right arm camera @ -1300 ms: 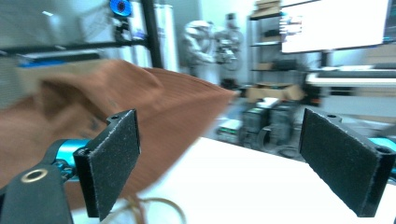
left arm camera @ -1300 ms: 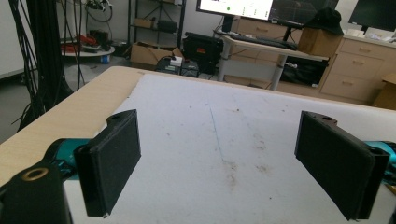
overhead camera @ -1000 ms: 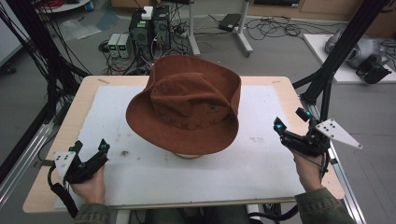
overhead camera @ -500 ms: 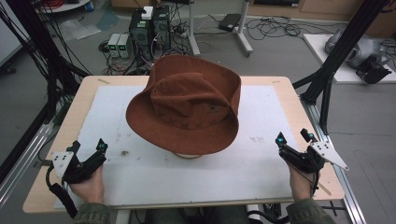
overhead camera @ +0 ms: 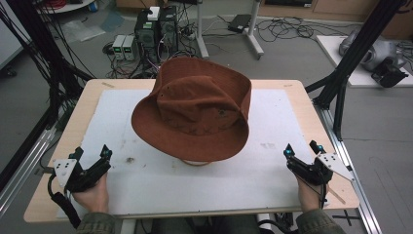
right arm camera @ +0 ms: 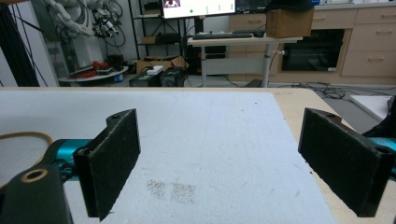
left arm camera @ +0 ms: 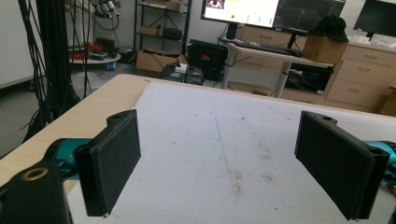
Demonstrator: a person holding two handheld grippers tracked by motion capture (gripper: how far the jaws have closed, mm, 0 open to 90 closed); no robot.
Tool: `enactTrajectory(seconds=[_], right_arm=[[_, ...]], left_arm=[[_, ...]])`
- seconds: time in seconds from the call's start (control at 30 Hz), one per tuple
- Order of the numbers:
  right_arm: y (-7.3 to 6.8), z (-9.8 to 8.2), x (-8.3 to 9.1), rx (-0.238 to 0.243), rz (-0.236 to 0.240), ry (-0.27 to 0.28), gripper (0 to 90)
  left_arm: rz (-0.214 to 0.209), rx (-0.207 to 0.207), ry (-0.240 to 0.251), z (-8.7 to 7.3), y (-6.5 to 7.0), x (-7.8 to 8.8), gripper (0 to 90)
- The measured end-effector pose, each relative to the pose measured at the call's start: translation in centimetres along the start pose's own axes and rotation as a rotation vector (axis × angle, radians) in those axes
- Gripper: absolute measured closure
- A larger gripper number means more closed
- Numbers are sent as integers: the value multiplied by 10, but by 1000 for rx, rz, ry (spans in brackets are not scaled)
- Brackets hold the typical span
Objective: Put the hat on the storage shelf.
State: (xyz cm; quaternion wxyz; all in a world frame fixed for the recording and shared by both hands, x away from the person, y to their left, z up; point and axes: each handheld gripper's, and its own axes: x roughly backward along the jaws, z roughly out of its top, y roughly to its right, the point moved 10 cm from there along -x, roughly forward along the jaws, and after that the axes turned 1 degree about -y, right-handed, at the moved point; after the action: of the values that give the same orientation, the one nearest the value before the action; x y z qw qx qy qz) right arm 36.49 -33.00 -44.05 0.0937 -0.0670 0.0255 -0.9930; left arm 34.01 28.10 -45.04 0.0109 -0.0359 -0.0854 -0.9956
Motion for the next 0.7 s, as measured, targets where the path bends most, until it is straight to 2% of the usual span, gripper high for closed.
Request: enactTrajectory(seconds=[0.23,0.47,0.7], right_arm=[[-3,-1,0,-5,9,-4,122],[-5,-1,-2,12,17,-2,123],[-5,-2,-3,1,15,-6,123]], left_arm=[[2,-8,4,1,-1,0,146],[0,-19,6,1,0,2,146],[-2,-18,5,1,0,2,146]])
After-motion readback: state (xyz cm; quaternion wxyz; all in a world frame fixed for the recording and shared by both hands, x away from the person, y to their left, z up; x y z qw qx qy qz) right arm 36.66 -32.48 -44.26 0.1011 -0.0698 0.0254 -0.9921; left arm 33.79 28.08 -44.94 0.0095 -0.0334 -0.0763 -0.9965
